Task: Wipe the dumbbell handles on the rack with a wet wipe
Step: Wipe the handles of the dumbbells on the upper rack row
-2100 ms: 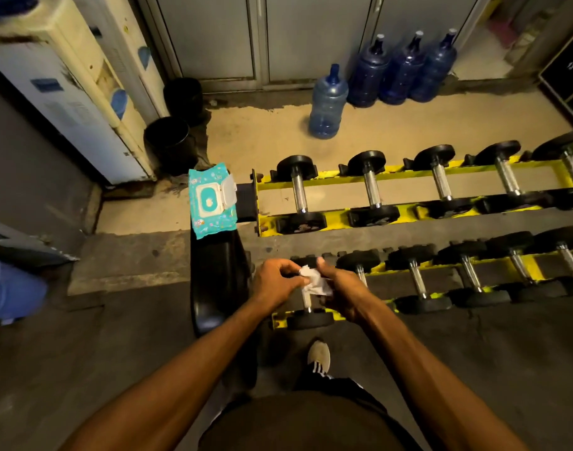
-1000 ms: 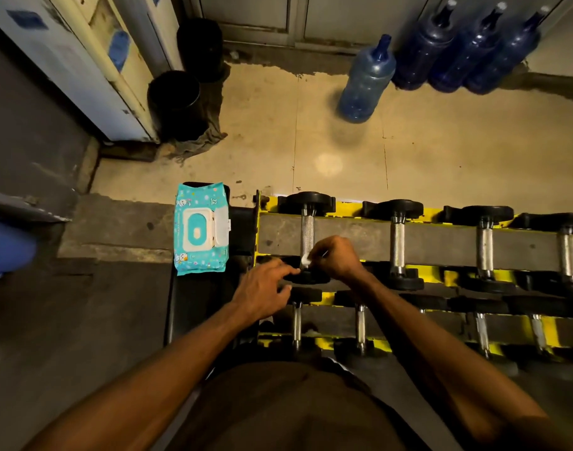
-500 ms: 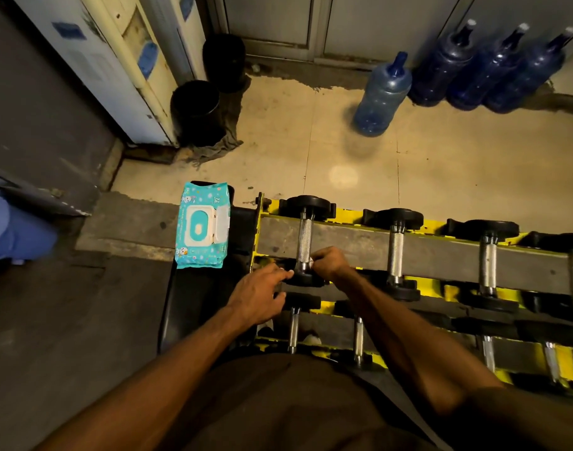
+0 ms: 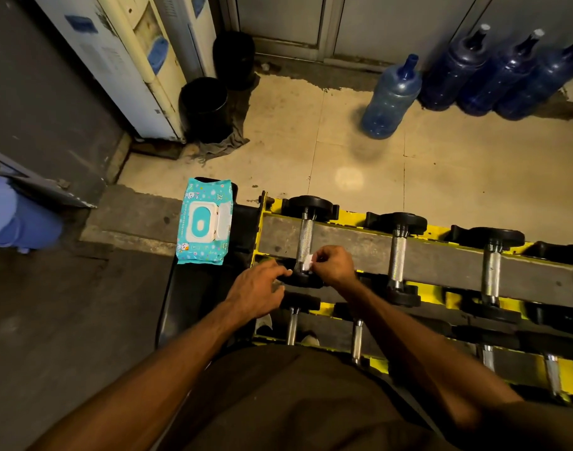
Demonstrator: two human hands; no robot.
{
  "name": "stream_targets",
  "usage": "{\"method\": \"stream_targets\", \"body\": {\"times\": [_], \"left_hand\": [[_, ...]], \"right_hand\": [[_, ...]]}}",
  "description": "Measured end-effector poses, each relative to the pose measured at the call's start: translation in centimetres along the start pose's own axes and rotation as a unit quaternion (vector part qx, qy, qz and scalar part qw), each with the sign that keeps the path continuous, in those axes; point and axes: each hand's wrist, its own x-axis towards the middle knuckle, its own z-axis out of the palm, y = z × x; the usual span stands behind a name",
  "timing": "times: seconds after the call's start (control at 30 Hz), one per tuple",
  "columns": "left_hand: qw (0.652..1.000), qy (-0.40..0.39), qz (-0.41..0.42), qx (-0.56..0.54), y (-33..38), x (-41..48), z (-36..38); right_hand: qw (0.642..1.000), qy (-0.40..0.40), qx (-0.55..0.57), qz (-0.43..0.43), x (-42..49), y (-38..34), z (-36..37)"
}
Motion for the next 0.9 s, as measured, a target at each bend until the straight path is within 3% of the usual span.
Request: {"method": "stream_targets", "body": {"times": [0.13, 0.23, 0.33, 0.37, 0.43, 0.53, 0.73, 0.8, 0.9], "left_hand": [[1.000, -0.001, 0.000, -0.019, -0.2, -0.5, 0.2], [1.000, -0.008, 0.001, -0.023, -0.2, -0.9, 0.2], [1.000, -0.012, 0.000, -0.016, -0.3, -0.9, 0.1], [1.000, -0.014, 0.000, -0.012, -0.3, -1.0, 0.0], [1.000, -0.020, 0.004, -0.001, -0.3, -1.0, -0.1], [0.999, -0.030, 0.010, 0.018, -0.4, -1.0, -0.4], [0.999, -0.035, 0.017, 0.013, -0.5, -1.0, -0.5], [0.999, -0.035, 0.016, 0.013, -0.4, -1.0, -0.6], [0.999, -0.030, 0.019, 0.007, -0.4, -1.0, -0.6]], "right_hand": [[0.978, -0.087, -0.116, -0.149, 0.0, -0.8, -1.1], [0.933, -0.088, -0.237, -0.256, 1.3, -2.4, -1.0], [0.894, -0.062, -0.340, -0.286, 2.0, -4.5, -0.3], [0.865, -0.076, -0.397, -0.297, 2.0, -5.2, 0.1], [0.803, -0.154, -0.486, -0.308, 1.8, -6.2, 0.7], [0.764, -0.276, -0.511, -0.281, 1.8, -8.0, 0.5], [0.696, -0.194, -0.600, -0.345, 1.7, -6.9, 0.5], [0.706, -0.217, -0.580, -0.343, 1.7, -6.4, 0.9], [0.765, -0.210, -0.510, -0.332, 2.5, -6.3, -0.3]]}}
